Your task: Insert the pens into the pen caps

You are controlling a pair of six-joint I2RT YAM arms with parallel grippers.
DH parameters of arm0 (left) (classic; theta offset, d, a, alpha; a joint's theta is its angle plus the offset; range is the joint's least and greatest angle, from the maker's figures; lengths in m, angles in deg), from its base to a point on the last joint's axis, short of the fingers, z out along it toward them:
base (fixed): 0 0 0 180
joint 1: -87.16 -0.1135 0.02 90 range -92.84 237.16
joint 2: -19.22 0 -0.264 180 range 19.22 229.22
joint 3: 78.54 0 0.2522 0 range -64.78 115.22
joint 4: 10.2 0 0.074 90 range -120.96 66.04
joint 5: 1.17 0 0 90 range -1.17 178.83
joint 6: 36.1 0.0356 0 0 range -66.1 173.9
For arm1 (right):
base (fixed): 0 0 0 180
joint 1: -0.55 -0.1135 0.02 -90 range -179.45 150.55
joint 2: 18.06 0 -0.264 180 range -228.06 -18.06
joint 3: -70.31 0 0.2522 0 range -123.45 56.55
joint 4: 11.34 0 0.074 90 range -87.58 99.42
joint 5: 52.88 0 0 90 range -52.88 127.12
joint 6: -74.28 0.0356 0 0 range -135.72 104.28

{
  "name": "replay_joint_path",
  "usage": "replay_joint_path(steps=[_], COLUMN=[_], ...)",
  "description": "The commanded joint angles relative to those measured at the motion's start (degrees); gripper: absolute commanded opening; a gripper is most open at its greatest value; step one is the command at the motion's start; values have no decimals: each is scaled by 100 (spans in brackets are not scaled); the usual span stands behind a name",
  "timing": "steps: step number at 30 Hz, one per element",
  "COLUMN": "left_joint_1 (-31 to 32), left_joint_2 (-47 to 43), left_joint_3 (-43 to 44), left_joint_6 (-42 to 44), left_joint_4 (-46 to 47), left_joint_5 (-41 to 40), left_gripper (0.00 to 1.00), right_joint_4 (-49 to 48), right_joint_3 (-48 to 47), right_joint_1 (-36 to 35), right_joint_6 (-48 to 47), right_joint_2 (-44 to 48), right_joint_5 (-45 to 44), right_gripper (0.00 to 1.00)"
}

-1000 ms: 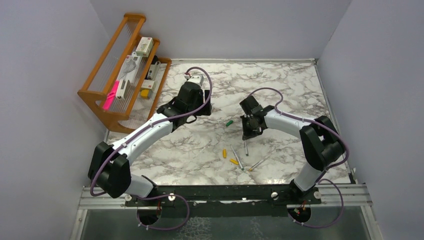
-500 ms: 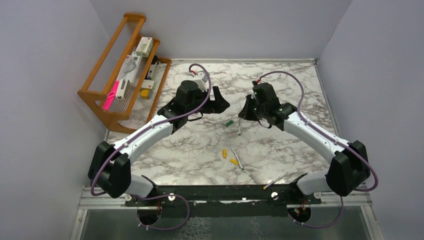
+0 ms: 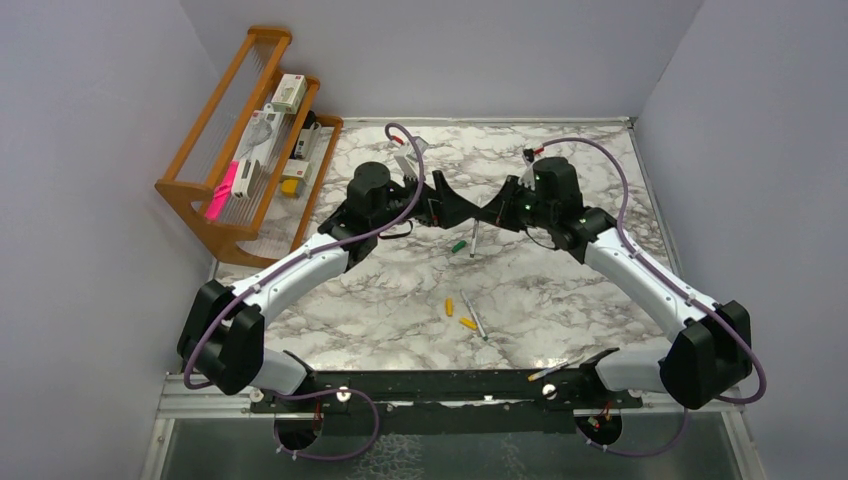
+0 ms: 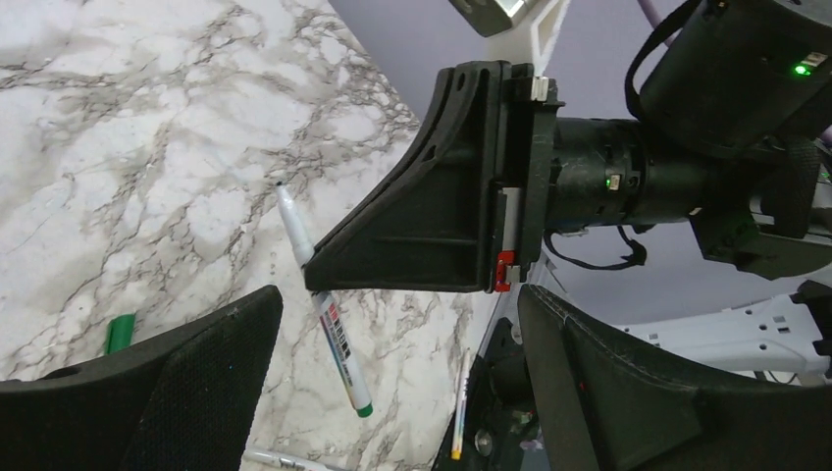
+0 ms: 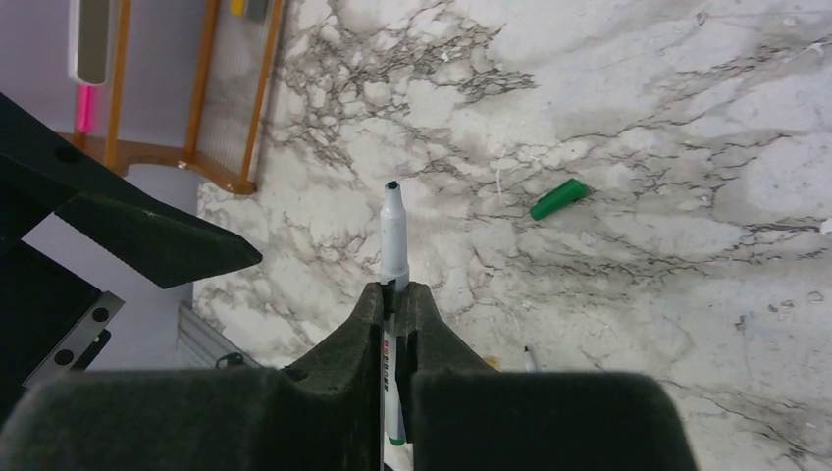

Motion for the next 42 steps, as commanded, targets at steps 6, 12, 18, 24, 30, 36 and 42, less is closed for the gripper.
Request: replay_joint_path(steps=[6,12,18,24,30,36,42], left_joint_1=[49,55,85,133,139,75,-168], left_joint_2=[91,156,276,442,558,673,619], left_joint_3=[-43,-129,-102,9,34,-28,-170], left_joint_6=[-79,-99,-97,-118,-285,-558,-518], left_joint_4=[549,568,569,569,569,569,546], left_joint_5=[580,585,611,703,624,380,72], left_gripper=[93,93,90,78,40,0,0], right_joint_4=[-676,-937,-1102,-1313,-1490,-972,383], right_joint_3=[-8,-114,-225,-145,-99,-161,-438], right_joint_1=[138,232,264,277,318,331,388], right_joint_6=[380,540,645,802,977,758,470], right_joint_2=[273,439,453,439,414,513,778], right_joint_5=[735,887,1063,1214,1414,894,-397], right_gripper=[1,1,1,1,1,2,46])
